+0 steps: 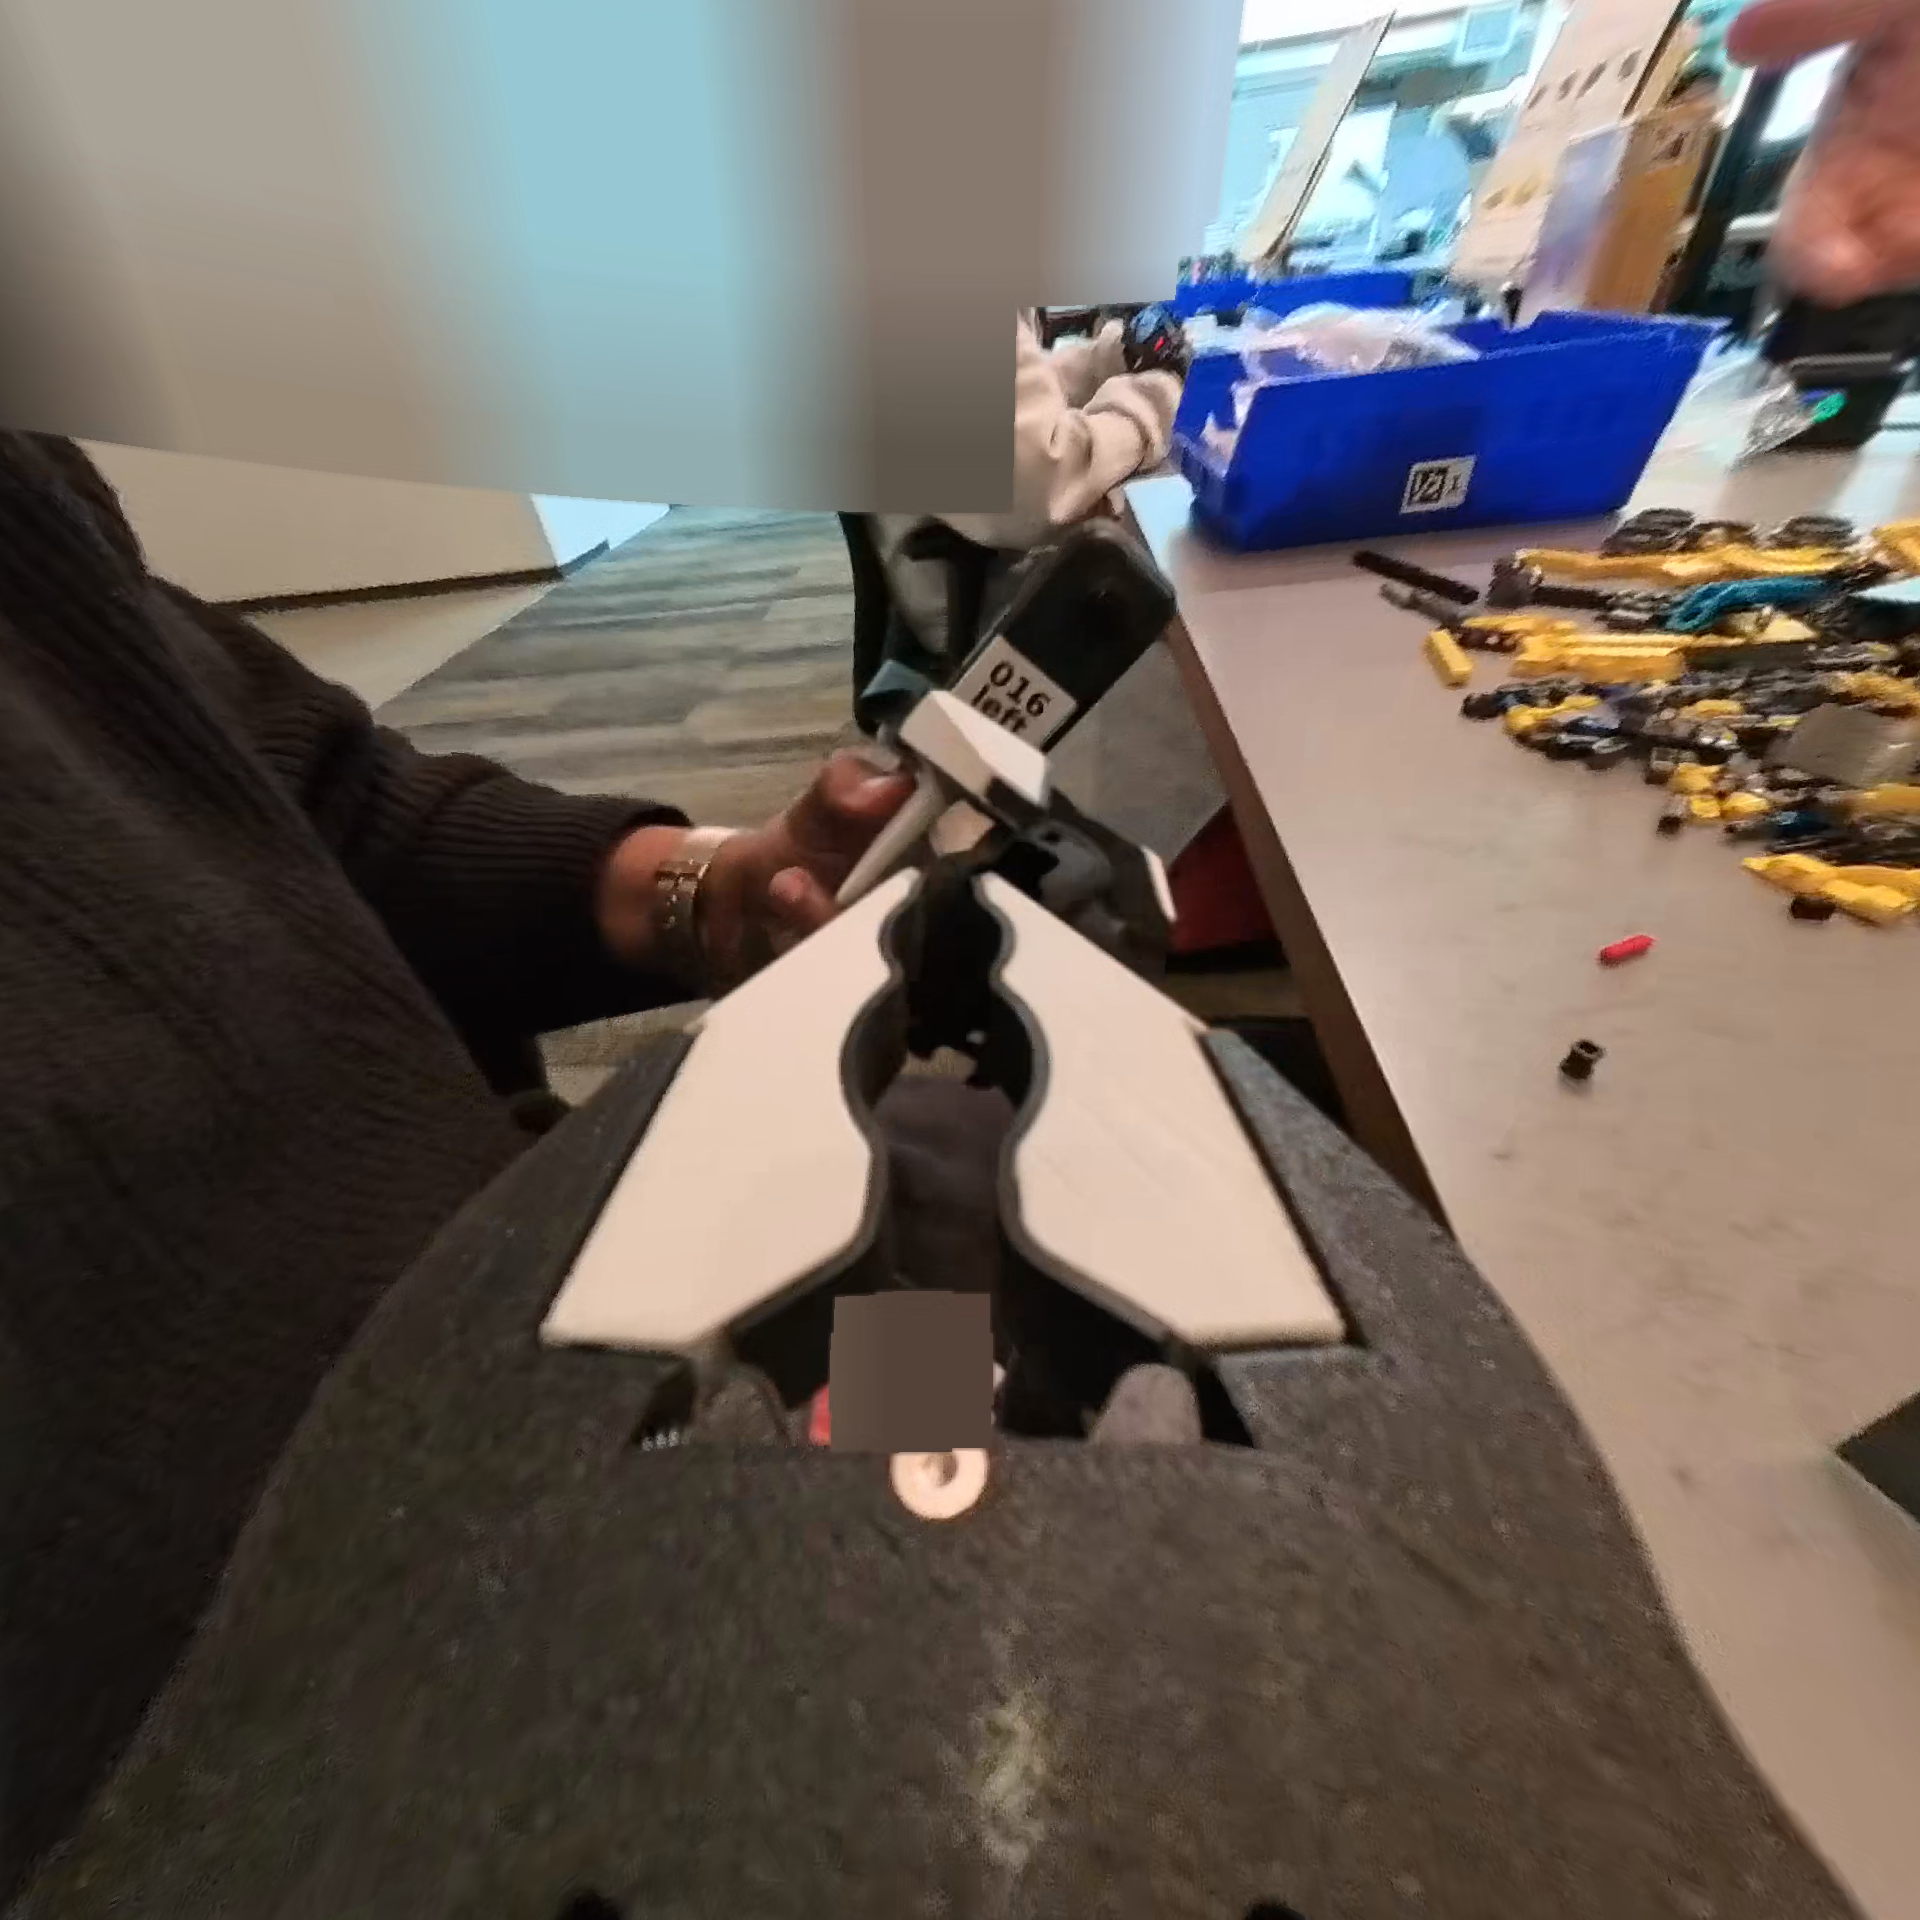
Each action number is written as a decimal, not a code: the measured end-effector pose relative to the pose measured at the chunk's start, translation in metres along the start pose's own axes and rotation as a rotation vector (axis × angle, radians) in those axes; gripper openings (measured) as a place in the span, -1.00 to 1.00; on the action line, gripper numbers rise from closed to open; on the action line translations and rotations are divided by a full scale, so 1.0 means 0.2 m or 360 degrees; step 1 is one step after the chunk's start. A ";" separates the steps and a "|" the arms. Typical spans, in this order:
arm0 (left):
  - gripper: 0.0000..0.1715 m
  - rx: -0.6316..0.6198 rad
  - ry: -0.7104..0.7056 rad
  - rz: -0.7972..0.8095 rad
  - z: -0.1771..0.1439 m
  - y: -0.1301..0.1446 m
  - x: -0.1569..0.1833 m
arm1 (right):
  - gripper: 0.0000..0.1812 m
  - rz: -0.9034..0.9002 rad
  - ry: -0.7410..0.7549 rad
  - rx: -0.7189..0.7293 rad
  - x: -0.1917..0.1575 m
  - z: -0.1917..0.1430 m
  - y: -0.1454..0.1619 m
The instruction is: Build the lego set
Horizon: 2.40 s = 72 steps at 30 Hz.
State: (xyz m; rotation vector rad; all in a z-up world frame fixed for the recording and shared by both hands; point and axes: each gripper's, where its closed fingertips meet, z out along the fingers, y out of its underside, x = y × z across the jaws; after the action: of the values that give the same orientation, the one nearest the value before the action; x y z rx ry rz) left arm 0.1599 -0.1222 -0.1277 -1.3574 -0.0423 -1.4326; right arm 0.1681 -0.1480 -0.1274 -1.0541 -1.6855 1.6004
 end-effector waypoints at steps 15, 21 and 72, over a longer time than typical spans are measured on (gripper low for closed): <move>-0.95 -0.0216 -0.0397 0.0368 -0.06 0.00 -0.16 | -0.99 -0.0002 0.0555 -0.0379 0.23 -0.20 0.27; -0.74 -0.0888 -0.0846 0.0573 -0.12 0.34 -0.43 | -0.84 0.0173 0.0595 -0.0428 0.21 -0.29 0.42; -0.49 -0.0652 -0.0419 -0.0032 -0.07 0.33 -0.34 | -0.28 -0.0821 0.0496 -0.0528 0.16 -0.07 0.51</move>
State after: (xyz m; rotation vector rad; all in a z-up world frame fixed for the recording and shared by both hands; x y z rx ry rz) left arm 0.1778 -0.1125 -0.2213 -1.8817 0.0707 -1.3143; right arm 0.1786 -0.1165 -0.2308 -0.8652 -1.8433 0.8092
